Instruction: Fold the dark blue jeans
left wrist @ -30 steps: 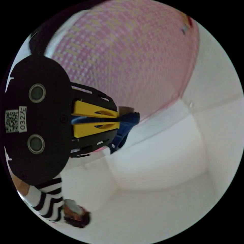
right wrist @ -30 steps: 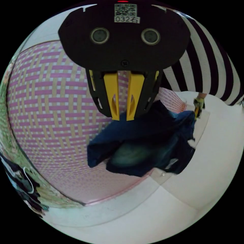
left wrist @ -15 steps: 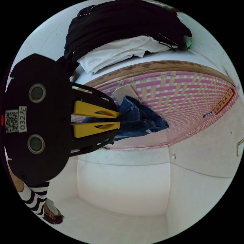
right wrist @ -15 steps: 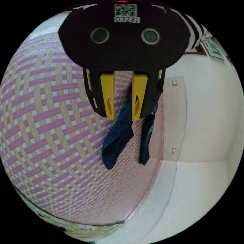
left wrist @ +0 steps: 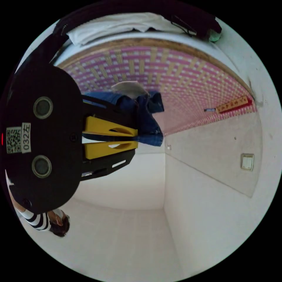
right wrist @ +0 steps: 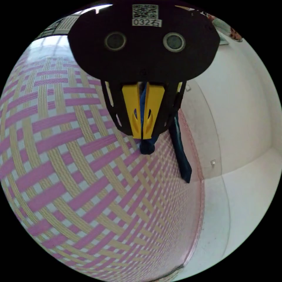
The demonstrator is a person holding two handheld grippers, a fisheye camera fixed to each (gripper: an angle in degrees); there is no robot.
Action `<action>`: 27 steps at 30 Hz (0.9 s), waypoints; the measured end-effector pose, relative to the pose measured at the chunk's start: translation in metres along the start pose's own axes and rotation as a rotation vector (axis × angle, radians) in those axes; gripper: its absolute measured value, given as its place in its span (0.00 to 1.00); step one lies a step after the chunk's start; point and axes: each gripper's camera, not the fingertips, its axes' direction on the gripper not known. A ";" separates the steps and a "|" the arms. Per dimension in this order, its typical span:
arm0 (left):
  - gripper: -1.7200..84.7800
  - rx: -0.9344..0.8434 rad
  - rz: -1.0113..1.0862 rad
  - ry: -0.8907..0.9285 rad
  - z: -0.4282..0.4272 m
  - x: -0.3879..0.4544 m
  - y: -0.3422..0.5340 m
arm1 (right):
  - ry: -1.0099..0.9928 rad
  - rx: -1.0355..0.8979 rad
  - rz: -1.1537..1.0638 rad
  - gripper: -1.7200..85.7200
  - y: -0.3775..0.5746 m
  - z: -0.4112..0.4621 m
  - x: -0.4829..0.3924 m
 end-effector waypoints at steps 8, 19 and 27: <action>0.00 -0.241 0.156 0.288 0.122 0.134 -0.042 | -0.238 0.281 -0.308 0.01 0.026 -0.118 -0.086; 0.00 -0.625 0.199 0.178 0.089 0.136 -0.024 | -0.150 0.595 -0.248 0.01 0.182 -0.263 0.028; 0.00 -0.648 -0.068 -0.395 0.036 0.030 -0.010 | 0.054 0.461 0.114 0.01 0.219 -0.186 0.173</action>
